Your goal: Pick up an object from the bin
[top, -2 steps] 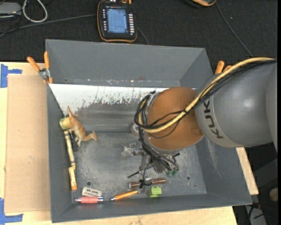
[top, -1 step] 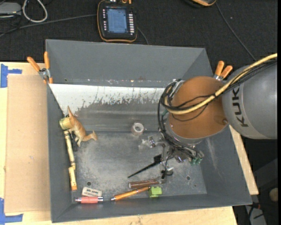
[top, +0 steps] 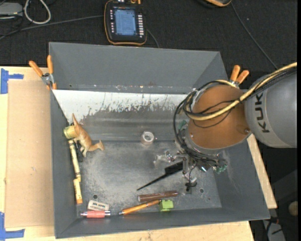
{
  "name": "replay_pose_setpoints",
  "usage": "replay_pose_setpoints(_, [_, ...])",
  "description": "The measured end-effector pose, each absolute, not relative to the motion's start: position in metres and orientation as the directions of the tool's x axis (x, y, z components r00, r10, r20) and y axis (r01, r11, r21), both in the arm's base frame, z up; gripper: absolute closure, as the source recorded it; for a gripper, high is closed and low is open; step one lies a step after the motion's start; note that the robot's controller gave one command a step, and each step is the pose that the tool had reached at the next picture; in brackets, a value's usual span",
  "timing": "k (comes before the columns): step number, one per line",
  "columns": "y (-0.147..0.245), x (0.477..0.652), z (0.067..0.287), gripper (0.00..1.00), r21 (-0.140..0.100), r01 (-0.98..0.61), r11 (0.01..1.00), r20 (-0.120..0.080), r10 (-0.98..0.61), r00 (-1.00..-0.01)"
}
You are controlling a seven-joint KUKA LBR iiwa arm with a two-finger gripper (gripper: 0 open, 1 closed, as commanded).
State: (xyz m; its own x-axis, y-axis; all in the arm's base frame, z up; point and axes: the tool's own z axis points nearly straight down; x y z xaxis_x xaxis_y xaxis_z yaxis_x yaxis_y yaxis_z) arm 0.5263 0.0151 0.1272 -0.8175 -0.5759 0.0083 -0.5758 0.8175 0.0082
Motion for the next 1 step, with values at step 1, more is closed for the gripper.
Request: replay_pose_setpoints(1, [0.046, 0.5205, 0.0683, 0.0, 0.008, -0.737, 0.676, 0.003, -0.737, -0.676])
